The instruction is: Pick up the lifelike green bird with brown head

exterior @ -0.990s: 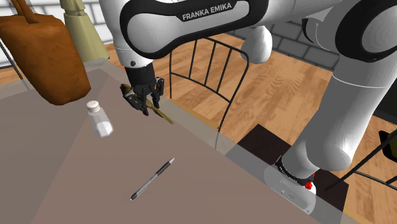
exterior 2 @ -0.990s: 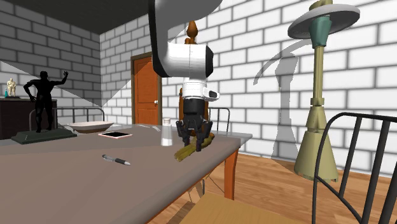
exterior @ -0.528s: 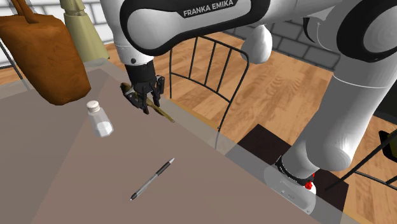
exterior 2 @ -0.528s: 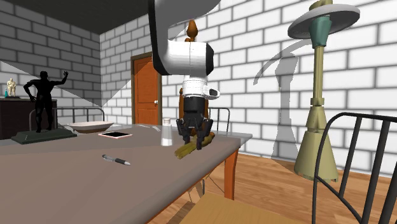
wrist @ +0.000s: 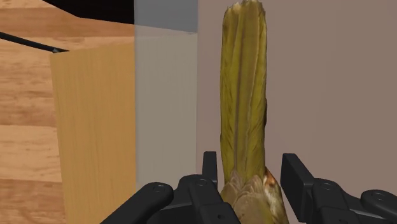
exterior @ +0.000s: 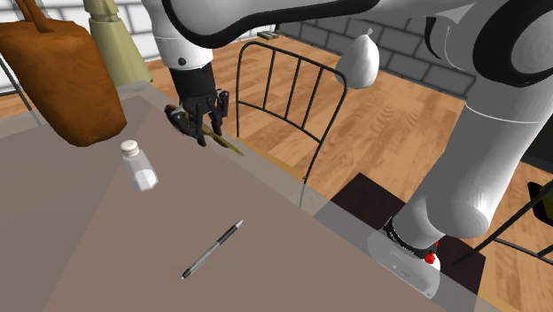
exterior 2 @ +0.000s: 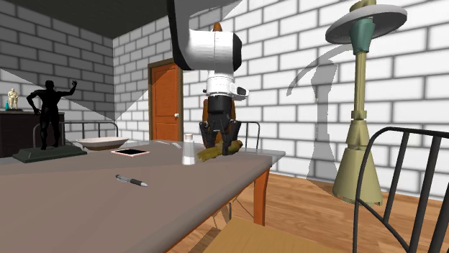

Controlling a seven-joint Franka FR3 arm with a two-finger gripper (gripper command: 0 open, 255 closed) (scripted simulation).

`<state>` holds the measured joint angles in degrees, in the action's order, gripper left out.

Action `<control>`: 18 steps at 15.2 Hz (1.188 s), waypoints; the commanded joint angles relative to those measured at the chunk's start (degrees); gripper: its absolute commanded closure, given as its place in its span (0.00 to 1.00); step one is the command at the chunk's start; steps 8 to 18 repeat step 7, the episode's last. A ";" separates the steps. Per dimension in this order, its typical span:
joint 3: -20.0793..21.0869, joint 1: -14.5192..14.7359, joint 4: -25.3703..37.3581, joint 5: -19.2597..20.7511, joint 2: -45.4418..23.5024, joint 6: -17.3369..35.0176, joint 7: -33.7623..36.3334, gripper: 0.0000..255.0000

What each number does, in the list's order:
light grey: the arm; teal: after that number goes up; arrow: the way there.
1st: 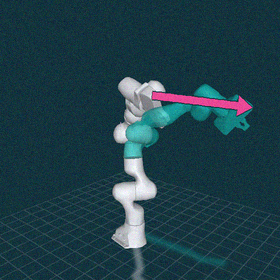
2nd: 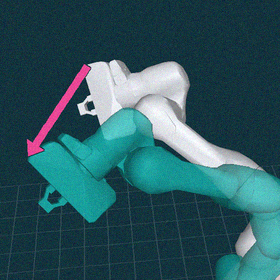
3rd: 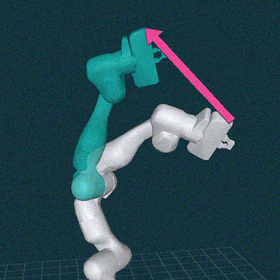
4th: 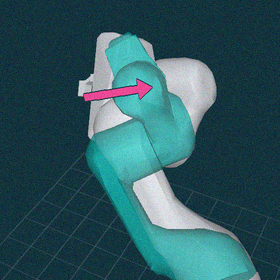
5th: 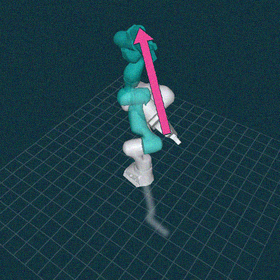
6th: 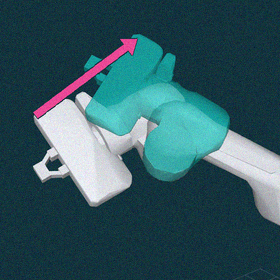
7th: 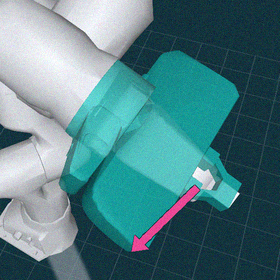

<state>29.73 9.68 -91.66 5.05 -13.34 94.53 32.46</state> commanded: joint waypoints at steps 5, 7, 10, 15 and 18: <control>0.15 0.35 5.04 0.02 -0.17 -4.88 0.06 1.00; 0.15 0.36 5.17 0.03 -0.18 -5.00 0.06 1.00; 0.15 0.36 5.17 0.03 -0.18 -5.00 0.06 1.00; 0.15 0.36 5.17 0.03 -0.18 -5.00 0.06 1.00; 0.15 0.36 5.17 0.03 -0.18 -5.00 0.06 1.00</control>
